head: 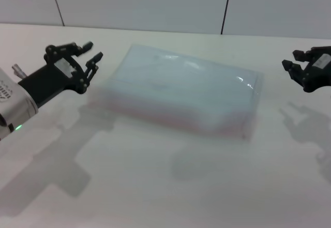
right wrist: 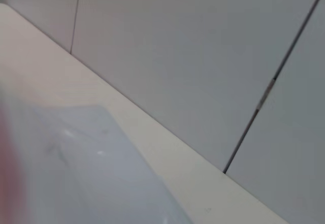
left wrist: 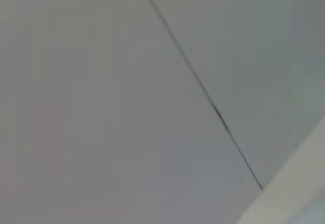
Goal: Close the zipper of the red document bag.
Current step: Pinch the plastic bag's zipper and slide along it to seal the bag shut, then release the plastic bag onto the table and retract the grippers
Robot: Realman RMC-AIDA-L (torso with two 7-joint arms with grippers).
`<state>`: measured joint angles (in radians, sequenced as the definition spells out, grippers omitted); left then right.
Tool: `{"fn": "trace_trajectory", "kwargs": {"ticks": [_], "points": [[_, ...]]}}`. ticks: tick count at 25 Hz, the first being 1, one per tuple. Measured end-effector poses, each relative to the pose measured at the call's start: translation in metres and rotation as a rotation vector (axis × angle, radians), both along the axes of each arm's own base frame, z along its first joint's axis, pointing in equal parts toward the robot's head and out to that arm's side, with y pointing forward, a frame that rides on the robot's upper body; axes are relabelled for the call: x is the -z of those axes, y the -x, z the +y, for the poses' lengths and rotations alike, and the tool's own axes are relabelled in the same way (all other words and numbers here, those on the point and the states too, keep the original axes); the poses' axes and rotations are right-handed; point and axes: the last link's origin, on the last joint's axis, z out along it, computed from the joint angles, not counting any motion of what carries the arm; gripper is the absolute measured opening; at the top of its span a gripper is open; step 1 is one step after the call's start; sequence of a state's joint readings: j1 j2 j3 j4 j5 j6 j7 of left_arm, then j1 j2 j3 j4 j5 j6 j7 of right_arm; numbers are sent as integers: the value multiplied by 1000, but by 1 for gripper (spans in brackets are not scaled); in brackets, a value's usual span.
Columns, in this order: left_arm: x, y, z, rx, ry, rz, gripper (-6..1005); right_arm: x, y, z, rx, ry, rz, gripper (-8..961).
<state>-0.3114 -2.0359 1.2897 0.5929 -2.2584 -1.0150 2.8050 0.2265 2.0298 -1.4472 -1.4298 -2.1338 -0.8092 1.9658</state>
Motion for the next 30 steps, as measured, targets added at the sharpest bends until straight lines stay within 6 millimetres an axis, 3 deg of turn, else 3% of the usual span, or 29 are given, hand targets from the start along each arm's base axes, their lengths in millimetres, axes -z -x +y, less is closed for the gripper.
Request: {"fn": "trace_trajectory", "kwargs": {"ticks": [4,11,16,19,26,30], "points": [[-2,-6,0,28,-26,-54,261,0,3,-1,0,-11,32,224],[-17,-8,-6,42,-118,-265,516,18,19,-5,-58,-35,200,349],[-28,-4,-11,25,-195,-419,635,34,33,-7,-120,-125,287,585],[-28,-5,-11,28,-216,-507,707,41,36,-7,-133,-195,298,803],[-24,-7,-9,17,-204,-561,743,34,27,10,-123,-296,376,812],[-25,-6,-7,10,-208,-561,742,25,11,26,-108,-358,423,809]]}}
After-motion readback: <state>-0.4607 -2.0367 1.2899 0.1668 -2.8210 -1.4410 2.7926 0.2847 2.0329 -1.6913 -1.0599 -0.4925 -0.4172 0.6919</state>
